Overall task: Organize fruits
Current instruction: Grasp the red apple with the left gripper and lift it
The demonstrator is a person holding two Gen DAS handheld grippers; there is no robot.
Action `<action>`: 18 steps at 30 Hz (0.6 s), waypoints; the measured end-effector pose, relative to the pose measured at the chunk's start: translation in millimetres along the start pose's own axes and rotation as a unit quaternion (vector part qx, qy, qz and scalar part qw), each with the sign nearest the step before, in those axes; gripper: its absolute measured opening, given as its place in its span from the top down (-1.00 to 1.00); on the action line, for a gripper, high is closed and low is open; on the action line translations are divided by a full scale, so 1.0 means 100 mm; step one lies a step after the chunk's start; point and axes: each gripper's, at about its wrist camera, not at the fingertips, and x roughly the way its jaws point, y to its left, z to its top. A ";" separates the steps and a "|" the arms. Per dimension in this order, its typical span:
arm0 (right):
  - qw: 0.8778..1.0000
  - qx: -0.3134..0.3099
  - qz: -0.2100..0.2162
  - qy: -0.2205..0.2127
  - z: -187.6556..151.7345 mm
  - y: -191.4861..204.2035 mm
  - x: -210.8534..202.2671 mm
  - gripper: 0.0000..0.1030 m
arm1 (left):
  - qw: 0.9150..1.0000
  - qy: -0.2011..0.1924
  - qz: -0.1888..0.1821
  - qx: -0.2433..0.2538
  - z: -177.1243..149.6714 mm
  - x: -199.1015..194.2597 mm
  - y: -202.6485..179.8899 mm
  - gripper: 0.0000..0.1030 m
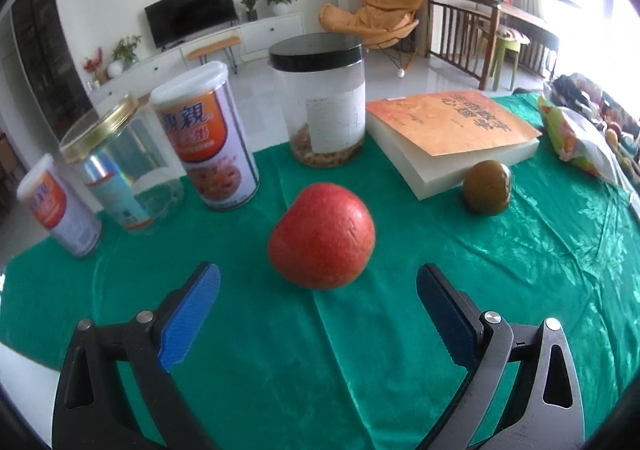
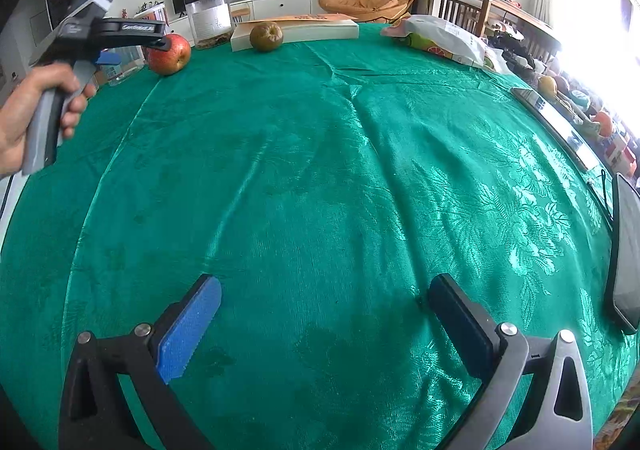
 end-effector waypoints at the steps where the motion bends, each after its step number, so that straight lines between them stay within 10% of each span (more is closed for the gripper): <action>1: 1.000 -0.002 0.001 0.000 0.00 0.01 0.00 -1.00 | 1.000 0.007 0.006 0.021 0.05 0.09 -0.06 -0.93; 5: 1.000 -0.003 0.003 0.000 0.01 0.00 0.00 -1.00 | 0.995 0.020 0.037 0.094 0.09 0.32 -0.23 -0.87; 8: 1.000 -0.003 0.003 0.000 0.01 0.00 0.00 -1.00 | 0.994 0.019 0.056 0.093 0.05 0.32 -0.19 -0.24; 14: 1.000 -0.003 0.004 0.000 0.01 0.00 0.00 -1.00 | 1.000 0.029 -0.006 -0.004 -0.15 -0.07 0.16 -0.21; 18: 1.000 -0.003 0.004 0.000 0.01 0.00 0.00 -1.00 | 0.989 0.044 -0.101 -0.102 -0.50 -0.65 0.44 -0.21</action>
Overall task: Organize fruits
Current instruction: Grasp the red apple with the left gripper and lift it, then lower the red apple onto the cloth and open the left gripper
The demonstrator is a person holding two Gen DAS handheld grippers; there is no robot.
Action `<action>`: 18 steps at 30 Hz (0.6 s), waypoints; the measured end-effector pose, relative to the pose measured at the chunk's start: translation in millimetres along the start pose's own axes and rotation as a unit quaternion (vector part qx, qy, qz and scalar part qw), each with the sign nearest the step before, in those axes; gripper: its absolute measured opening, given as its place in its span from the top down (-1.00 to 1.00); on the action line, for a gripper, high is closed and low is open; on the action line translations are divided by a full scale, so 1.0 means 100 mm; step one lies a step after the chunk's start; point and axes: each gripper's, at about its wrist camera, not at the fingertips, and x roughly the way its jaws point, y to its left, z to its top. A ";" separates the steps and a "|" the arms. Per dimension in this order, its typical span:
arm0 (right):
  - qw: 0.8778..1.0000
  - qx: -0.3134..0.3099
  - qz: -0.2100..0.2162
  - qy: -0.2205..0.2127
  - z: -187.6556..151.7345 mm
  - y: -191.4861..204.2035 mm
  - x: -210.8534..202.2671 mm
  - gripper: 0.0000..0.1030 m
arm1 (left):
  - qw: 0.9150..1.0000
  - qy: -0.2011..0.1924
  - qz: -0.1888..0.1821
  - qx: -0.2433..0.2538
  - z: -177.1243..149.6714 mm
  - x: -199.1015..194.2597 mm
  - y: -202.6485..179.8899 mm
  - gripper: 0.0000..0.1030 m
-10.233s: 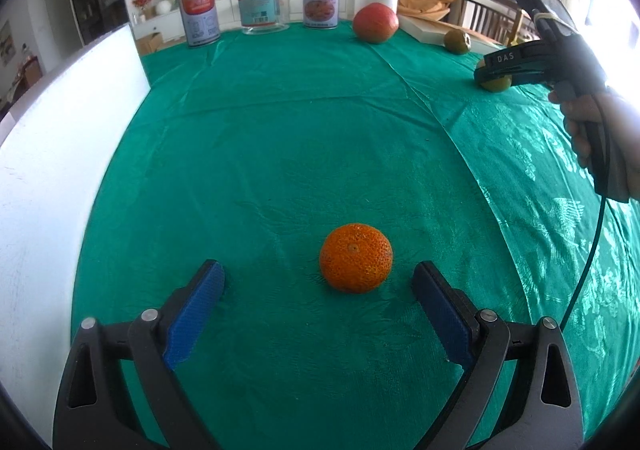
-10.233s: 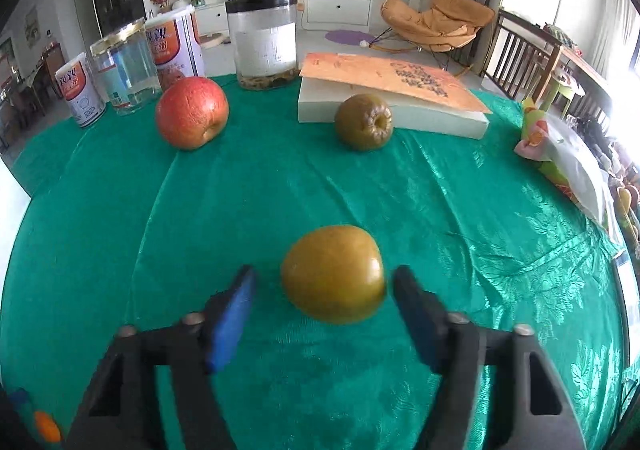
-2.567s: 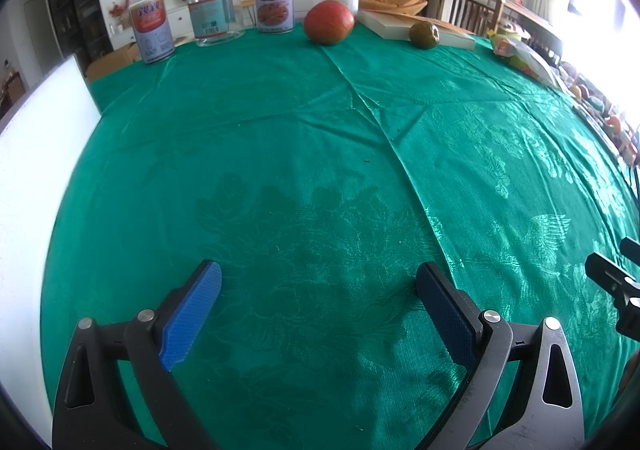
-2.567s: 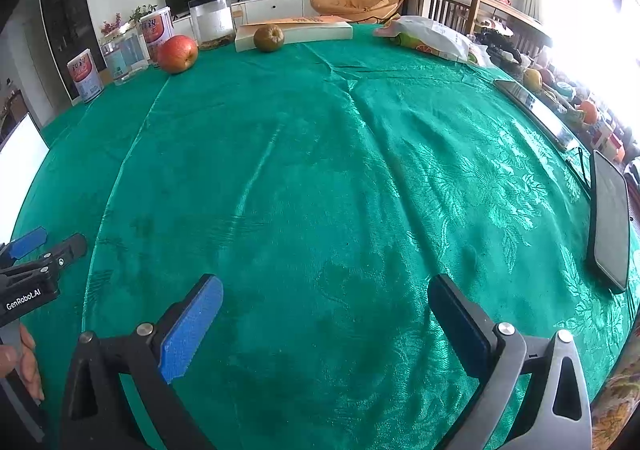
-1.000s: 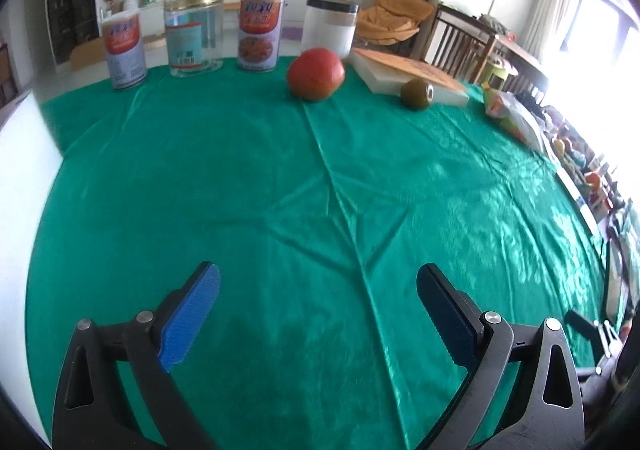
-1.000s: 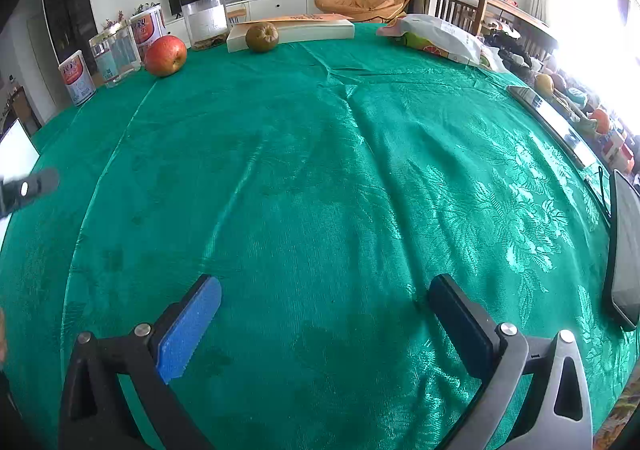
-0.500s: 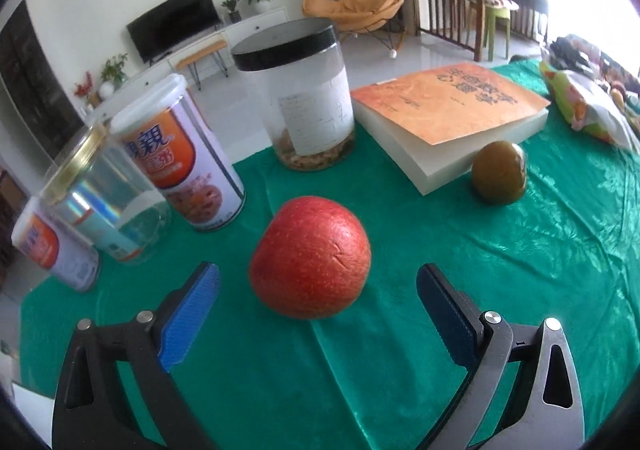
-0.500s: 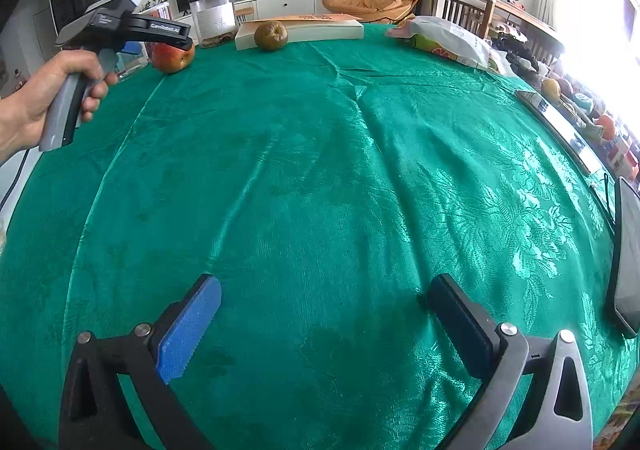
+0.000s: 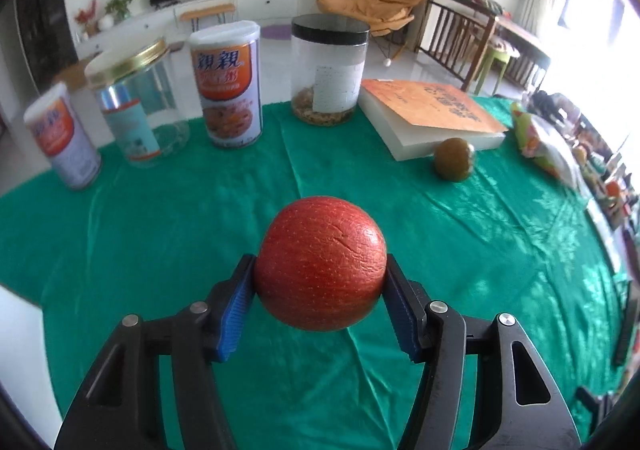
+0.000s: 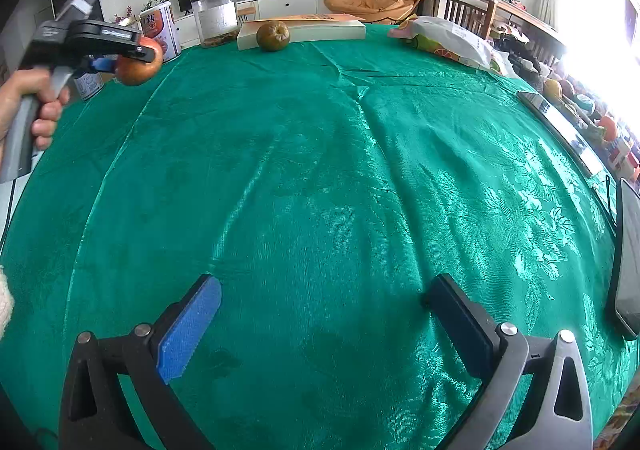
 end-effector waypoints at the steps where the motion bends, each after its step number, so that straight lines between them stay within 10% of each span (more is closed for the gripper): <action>1: 1.000 0.000 0.000 0.000 0.00 0.00 0.00 -1.00 | 0.999 0.006 -0.029 -0.027 -0.13 -0.13 0.05 -0.21; 10: 1.000 0.000 0.000 0.000 0.00 -0.01 0.00 -1.00 | 0.960 0.059 -0.192 -0.195 -1.33 -0.34 0.53 -0.20; 18: 1.000 0.000 0.000 0.000 0.00 0.00 -0.01 -1.00 | 0.970 0.008 -0.142 -0.197 -1.31 -0.51 0.76 -0.24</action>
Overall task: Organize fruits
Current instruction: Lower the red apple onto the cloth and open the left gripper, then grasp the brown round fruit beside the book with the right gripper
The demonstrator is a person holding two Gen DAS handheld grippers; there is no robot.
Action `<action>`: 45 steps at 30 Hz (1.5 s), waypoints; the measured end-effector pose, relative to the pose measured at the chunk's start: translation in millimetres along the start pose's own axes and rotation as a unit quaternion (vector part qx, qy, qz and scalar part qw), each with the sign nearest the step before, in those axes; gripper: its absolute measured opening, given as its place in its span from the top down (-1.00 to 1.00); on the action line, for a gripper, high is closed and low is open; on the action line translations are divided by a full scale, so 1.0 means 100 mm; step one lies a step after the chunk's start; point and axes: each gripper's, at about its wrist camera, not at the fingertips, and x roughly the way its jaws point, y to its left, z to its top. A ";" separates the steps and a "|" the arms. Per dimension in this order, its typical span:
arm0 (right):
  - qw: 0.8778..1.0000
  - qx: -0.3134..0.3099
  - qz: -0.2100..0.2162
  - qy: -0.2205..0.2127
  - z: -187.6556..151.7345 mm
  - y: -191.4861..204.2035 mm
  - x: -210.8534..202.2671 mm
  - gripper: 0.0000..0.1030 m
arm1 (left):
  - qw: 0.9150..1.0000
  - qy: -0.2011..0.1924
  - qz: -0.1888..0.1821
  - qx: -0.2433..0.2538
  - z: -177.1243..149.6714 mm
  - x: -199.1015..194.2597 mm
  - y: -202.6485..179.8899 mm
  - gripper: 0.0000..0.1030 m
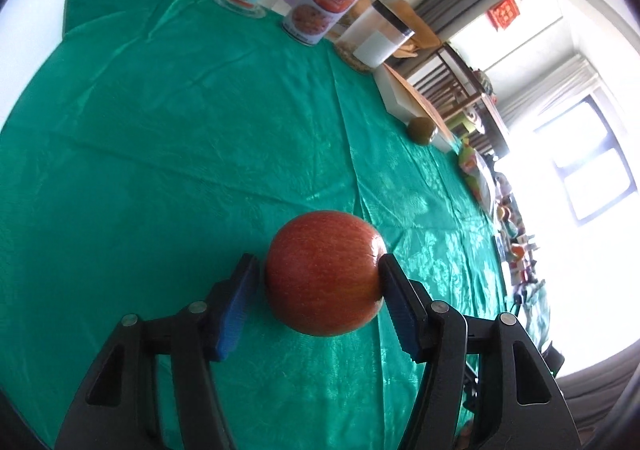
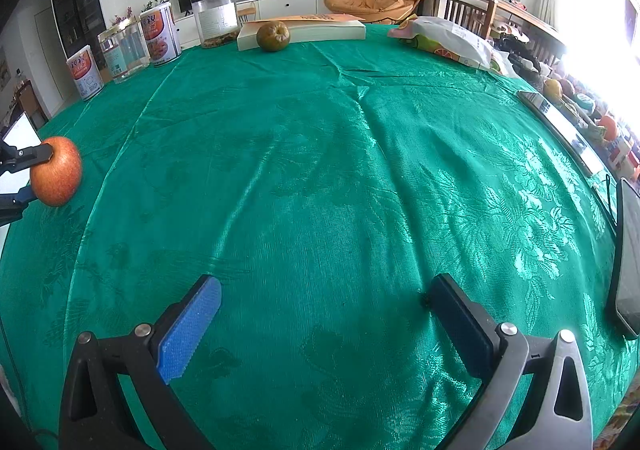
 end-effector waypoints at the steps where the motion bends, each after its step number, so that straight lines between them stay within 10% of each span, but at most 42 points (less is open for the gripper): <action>1: 1.000 0.000 0.000 0.000 0.00 0.00 0.00 -1.00 | 1.000 -0.004 0.008 0.000 0.02 -0.01 0.01 -0.24; 14: 1.000 0.000 0.000 0.000 0.00 0.00 0.00 -1.00 | 0.994 -0.059 0.072 0.048 -0.06 -0.24 -0.07 -0.51; 24: 1.000 0.004 0.009 -0.003 0.00 -0.02 -0.02 -1.00 | 0.965 -0.067 0.193 0.165 -0.63 -0.13 -0.28 -0.71; 45: 1.000 -0.003 0.001 0.000 0.00 0.00 0.00 -1.00 | 0.949 -0.037 0.237 0.203 -0.73 0.08 -0.27 -0.97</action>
